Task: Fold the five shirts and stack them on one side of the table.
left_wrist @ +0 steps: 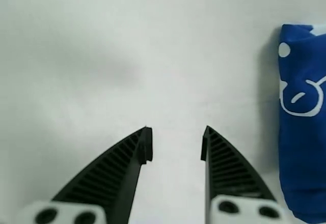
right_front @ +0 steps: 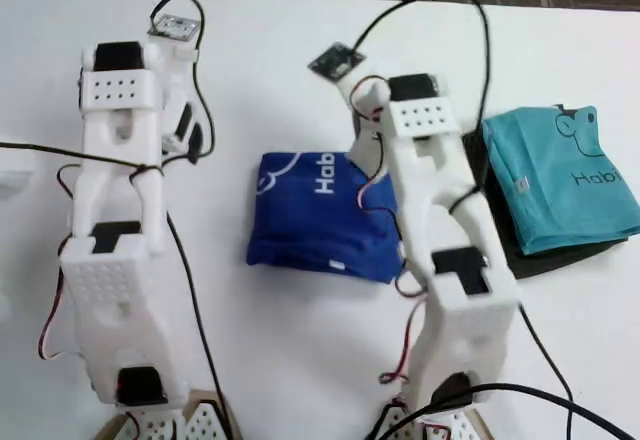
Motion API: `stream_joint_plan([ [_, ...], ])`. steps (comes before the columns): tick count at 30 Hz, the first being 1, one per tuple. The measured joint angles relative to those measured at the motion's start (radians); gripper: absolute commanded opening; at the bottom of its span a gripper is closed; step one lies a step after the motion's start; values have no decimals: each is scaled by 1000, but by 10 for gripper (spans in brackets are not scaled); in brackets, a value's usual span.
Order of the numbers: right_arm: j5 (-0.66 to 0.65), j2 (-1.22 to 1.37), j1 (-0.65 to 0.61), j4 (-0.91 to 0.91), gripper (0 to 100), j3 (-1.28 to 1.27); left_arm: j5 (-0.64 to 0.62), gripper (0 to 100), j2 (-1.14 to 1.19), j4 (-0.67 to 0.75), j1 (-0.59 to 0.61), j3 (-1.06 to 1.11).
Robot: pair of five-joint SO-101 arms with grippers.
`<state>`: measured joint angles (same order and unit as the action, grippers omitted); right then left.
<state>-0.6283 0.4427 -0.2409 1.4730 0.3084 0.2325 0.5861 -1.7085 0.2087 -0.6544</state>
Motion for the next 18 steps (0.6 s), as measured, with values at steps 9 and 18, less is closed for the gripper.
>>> stream_joint_plan([
  [9,0,287,0,138,225,359,9,184,0,6,3,0],
  [18,0,463,34,201,209,664,9,184,0,11,6,0],
])
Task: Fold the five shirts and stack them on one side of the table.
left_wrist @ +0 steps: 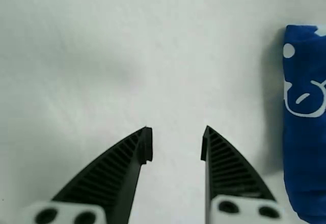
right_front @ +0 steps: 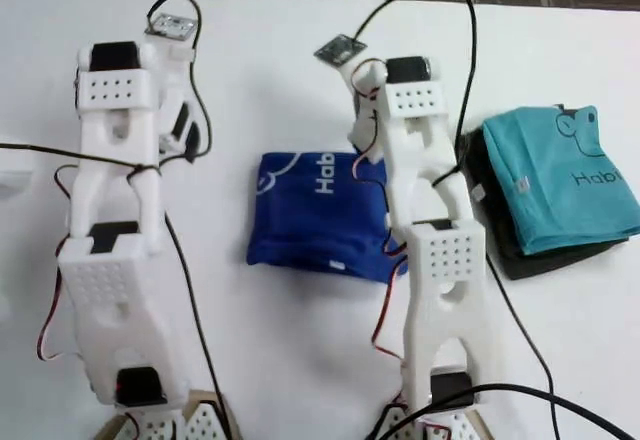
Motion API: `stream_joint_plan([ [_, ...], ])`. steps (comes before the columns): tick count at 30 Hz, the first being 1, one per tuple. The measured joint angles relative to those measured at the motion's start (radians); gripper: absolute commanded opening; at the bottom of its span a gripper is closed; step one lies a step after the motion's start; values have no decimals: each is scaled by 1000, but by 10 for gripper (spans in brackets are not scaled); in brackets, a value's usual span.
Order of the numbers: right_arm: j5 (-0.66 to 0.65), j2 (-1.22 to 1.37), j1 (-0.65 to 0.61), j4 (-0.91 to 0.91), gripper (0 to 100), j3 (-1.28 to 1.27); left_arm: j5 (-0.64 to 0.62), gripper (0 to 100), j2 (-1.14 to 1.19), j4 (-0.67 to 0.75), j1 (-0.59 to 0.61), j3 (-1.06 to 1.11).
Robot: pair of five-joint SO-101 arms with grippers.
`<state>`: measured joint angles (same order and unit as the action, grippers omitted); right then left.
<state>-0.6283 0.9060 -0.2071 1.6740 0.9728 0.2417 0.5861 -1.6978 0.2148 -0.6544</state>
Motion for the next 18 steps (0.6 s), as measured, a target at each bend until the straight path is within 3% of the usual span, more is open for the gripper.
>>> stream_joint_plan([
  [11,0,0,18,20,206,-112,0,184,0,0,3,0],
  [13,0,0,18,20,171,-123,0,184,0,0,8,0],
  [17,0,0,18,20,10,-124,0,184,0,2,12,0],
  [18,0,0,18,20,23,-124,0,184,0,2,12,0],
])
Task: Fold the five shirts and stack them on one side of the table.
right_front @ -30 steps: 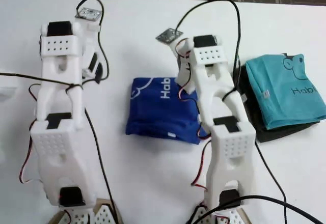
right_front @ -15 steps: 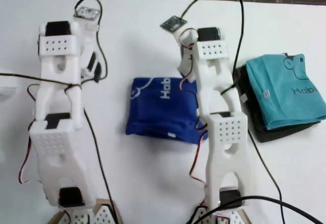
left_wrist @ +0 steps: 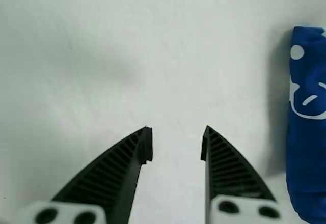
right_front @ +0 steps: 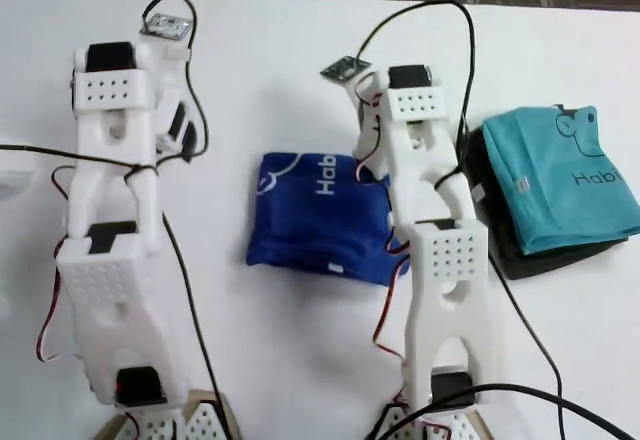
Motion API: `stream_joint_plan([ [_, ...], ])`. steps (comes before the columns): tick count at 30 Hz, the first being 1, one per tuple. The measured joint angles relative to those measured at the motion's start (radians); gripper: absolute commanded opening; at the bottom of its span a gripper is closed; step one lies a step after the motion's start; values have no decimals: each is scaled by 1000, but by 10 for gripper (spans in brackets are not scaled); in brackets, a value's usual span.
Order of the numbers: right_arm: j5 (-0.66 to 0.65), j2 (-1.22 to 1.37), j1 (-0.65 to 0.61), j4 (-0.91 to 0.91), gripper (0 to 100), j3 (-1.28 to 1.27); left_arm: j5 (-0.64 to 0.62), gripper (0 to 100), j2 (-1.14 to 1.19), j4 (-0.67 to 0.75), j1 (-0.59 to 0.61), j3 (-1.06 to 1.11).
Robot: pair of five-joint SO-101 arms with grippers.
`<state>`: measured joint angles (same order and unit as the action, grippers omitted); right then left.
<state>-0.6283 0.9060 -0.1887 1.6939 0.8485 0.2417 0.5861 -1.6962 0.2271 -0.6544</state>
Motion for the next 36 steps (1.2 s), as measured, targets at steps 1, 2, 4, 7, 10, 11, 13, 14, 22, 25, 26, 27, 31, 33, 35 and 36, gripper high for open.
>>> stream_joint_plan([
  [1,0,0,0,0,33,0,0,184,0,0,0,0],
  [2,0,0,0,0,23,0,0,184,0,3,0,0],
  [4,0,0,2,0,20,0,0,184,0,3,0,0],
  [7,0,0,2,0,20,3,0,184,0,3,0,0],
  [10,0,0,2,5,20,61,0,184,0,3,0,0],
  [11,-8,0,2,5,20,89,0,184,0,3,0,0],
  [13,-37,0,2,5,20,135,0,184,0,3,0,0],
  [14,-54,0,2,6,20,153,0,184,0,3,0,0],
  [22,-87,6,2,6,33,183,0,184,0,3,0,0],
  [25,-87,6,2,6,157,183,0,184,0,3,0,0],
  [26,-87,6,2,6,204,184,0,184,0,3,0,0],
  [27,-87,6,2,6,244,193,0,184,0,3,0,0],
  [31,-87,5,-18,6,262,230,0,184,0,3,0,0],
  [33,-87,5,-64,6,256,230,0,184,0,3,0,0],
  [35,-87,5,-124,6,256,230,0,184,0,3,0,0],
  [36,-87,5,-155,6,256,230,0,184,0,3,0,0],
])
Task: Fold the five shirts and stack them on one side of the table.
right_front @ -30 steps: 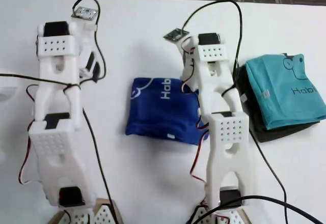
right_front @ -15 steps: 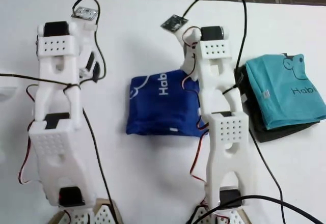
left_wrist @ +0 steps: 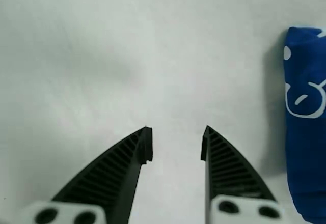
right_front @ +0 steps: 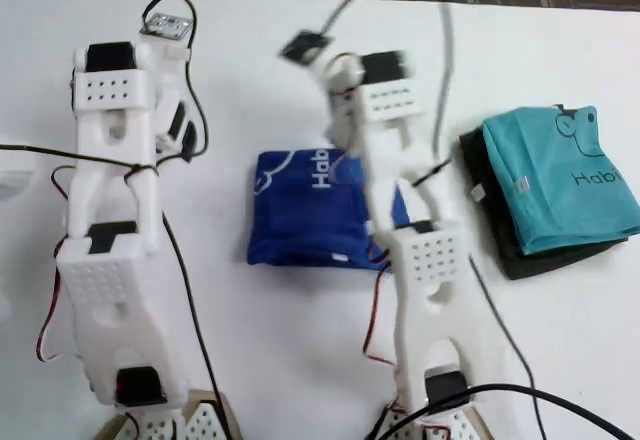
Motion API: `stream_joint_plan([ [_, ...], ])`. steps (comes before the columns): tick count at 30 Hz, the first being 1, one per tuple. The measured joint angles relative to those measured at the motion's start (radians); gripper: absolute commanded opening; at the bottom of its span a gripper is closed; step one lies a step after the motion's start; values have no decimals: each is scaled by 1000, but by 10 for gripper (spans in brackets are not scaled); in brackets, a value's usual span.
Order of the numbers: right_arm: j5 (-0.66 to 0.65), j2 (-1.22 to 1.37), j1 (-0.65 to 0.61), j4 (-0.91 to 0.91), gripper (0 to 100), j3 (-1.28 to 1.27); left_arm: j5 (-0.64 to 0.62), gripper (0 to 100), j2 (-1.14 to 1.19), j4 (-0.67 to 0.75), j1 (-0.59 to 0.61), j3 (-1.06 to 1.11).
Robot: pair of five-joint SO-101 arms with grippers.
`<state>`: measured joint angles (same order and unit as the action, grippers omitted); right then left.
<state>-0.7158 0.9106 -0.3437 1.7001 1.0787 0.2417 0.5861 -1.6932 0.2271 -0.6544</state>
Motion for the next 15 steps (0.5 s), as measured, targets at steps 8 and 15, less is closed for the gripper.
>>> stream_joint_plan([
  [8,-51,101,-103,-25,257,6,0,184,0,0,26,3],
  [15,-155,160,-71,-29,257,6,0,184,0,-2,51,3],
])
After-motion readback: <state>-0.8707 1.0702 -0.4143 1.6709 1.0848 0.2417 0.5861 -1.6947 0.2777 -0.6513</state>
